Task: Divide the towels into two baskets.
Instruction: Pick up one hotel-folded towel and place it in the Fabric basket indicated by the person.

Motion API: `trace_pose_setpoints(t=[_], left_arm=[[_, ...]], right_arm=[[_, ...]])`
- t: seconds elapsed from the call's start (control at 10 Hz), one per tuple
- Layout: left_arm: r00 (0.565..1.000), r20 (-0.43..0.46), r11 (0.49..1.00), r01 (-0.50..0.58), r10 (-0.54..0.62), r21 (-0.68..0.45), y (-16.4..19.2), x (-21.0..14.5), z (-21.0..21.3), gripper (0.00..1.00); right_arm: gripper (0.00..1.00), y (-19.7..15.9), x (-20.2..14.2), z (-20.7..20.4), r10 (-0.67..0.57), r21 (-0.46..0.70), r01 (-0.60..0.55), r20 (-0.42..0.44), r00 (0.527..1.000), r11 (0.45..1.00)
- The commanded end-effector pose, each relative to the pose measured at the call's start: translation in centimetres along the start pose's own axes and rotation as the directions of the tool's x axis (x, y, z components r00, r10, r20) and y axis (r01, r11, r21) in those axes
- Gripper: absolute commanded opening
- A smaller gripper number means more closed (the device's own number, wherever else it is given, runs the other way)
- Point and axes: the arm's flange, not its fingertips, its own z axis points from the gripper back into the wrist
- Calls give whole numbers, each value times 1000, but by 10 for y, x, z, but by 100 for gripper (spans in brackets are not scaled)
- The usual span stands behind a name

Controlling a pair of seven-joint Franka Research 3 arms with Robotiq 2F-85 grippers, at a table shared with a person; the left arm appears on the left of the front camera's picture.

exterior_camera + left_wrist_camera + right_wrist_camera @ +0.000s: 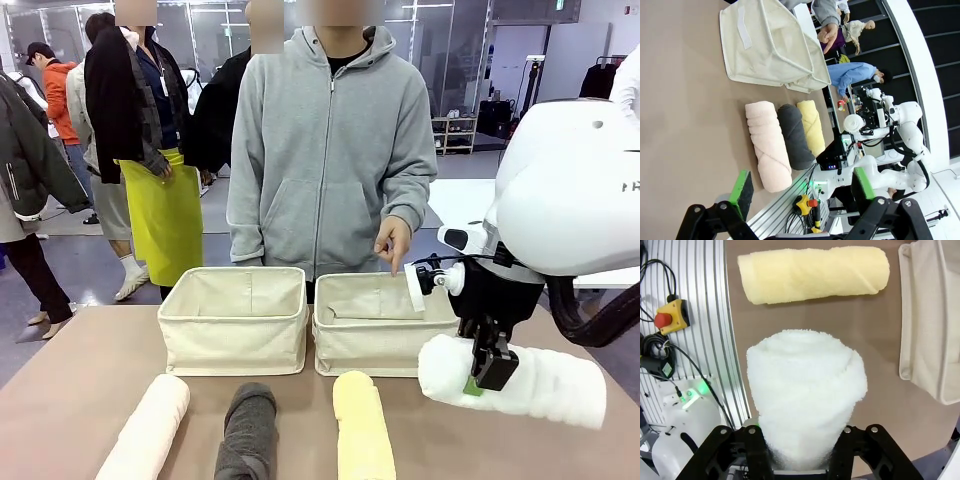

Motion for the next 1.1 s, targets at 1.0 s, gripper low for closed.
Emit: trace_pose_setpoints(t=[1.0], left_arm=[[1000,9,1000,3,-3,-8,-2,0,2,100]], right_arm=[[37,-168,144,10,291,-133,-298,-68,954,945]])
